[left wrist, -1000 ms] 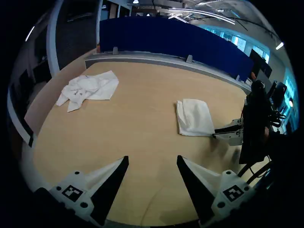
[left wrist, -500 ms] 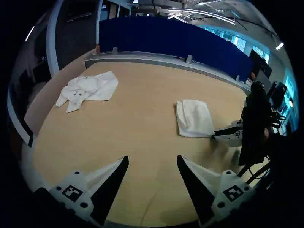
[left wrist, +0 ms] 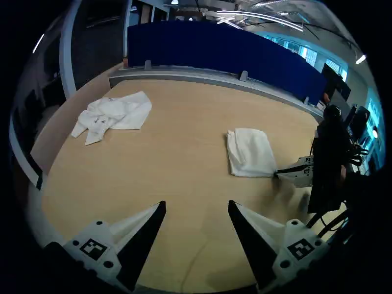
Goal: Fold towel
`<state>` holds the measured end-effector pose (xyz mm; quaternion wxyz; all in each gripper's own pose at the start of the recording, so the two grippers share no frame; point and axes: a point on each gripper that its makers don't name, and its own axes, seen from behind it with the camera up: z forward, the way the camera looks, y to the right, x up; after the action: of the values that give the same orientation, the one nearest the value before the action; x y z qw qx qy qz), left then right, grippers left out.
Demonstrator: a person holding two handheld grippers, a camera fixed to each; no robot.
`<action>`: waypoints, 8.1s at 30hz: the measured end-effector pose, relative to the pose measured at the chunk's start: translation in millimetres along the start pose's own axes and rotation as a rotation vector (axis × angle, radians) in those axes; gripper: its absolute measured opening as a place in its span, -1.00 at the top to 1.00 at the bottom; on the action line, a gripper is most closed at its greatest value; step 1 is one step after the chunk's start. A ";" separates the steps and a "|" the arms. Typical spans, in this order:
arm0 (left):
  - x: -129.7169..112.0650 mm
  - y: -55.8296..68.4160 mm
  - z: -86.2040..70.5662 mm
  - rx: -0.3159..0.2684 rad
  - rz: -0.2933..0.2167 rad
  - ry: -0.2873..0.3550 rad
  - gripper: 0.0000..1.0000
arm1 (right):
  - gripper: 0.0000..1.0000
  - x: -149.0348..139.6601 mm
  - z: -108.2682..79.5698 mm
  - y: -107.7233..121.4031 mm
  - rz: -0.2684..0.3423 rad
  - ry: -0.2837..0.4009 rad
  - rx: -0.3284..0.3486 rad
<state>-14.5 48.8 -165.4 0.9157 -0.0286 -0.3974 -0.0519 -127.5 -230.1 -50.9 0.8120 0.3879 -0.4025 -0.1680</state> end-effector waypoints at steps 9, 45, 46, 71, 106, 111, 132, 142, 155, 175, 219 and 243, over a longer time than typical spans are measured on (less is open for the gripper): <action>6.9 0.8 0.2 -0.002 0.005 0.008 -0.88 | 0.91 28.3 -14.6 7.4 -0.023 0.056 -0.023; 62.3 35.9 -15.0 -0.071 0.049 0.127 -0.89 | 0.91 167.5 -161.3 85.9 -0.069 0.321 -0.175; 62.0 36.9 -15.1 -0.072 0.050 0.126 -0.89 | 0.91 166.4 -164.1 89.7 -0.065 0.322 -0.178; 55.1 48.0 -12.9 -0.054 0.039 0.099 -0.88 | 0.91 106.6 -252.1 243.7 0.023 0.284 -0.304; 68.7 78.9 4.0 -0.028 0.040 0.067 -0.88 | 0.91 43.2 -304.9 417.0 0.139 0.226 -0.435; 70.8 86.9 8.5 -0.036 0.051 0.062 -0.88 | 0.91 29.7 -310.3 413.1 0.146 0.216 -0.434; 71.4 100.4 11.3 -0.069 0.086 0.052 -0.89 | 0.91 -126.1 -324.1 367.4 0.283 0.026 -0.412; 68.1 101.9 9.2 -0.068 0.106 0.051 -0.88 | 0.91 -193.0 -312.1 362.7 0.383 -0.066 -0.446; 67.0 102.4 5.2 -0.062 0.107 0.051 -0.88 | 0.91 -230.7 -293.9 366.4 0.498 -0.125 -0.479; 69.1 100.2 7.7 -0.061 0.113 0.051 -0.89 | 0.78 -237.7 -287.5 373.8 0.518 -0.139 -0.541; 71.5 93.6 0.6 -0.053 0.118 0.057 -0.88 | -0.89 -186.7 -235.4 341.7 0.430 -0.022 -0.501; 70.1 84.6 2.9 -0.018 0.097 0.054 -0.89 | -0.89 -118.4 -225.2 414.8 0.447 0.085 -0.517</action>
<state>41.0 128.0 -113.1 0.9272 -0.0546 -0.3704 -0.0117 -40.7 217.2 120.1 0.9162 0.0780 -0.3875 -0.0663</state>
